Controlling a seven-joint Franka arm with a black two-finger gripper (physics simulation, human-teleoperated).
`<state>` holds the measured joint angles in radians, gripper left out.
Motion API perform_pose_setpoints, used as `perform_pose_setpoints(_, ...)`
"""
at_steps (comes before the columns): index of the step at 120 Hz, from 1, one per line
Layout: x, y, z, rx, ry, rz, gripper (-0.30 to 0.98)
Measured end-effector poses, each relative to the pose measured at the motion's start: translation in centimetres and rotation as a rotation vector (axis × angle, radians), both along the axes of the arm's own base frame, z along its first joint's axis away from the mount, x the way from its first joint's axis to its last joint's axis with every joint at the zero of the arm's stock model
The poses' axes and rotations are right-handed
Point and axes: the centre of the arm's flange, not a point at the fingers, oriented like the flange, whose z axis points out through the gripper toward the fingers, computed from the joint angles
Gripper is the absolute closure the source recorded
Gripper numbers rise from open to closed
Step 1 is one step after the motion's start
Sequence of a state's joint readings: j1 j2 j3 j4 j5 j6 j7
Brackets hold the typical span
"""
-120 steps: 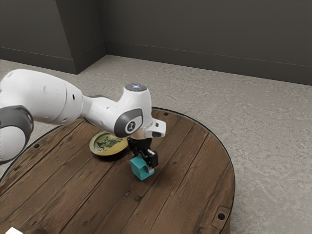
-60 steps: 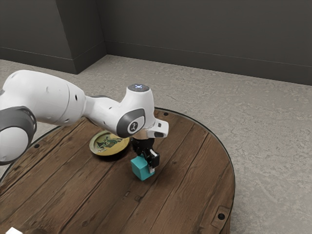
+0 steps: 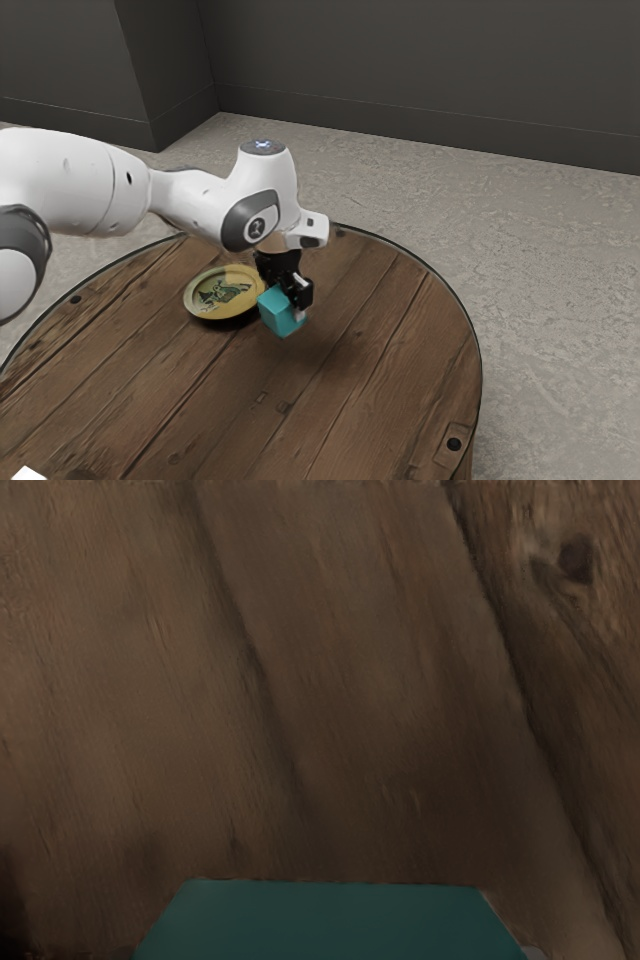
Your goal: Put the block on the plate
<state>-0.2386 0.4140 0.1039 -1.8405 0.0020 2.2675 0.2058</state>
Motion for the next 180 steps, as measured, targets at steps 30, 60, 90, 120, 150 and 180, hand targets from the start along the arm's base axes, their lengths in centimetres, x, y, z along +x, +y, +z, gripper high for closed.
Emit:
perform_pose_setpoints(30,1.1,7.0,0.9,-0.012,0.007,0.051,0.30)
perform_pose_setpoints(60,2.3,12.9,1.3,0.009,0.011,0.055,0.30)
perform_pose_setpoints(90,3.1,16.6,-0.6,0.036,0.041,0.039,0.30)
perform_pose_setpoints(120,3.6,17.1,-1.3,0.055,0.053,0.005,0.28)
perform_pose_setpoints(150,3.5,17.1,-0.7,0.065,0.061,-0.016,0.10)
perform_pose_setpoints(180,3.2,16.7,2.5,0.077,0.048,-0.026,0.03)
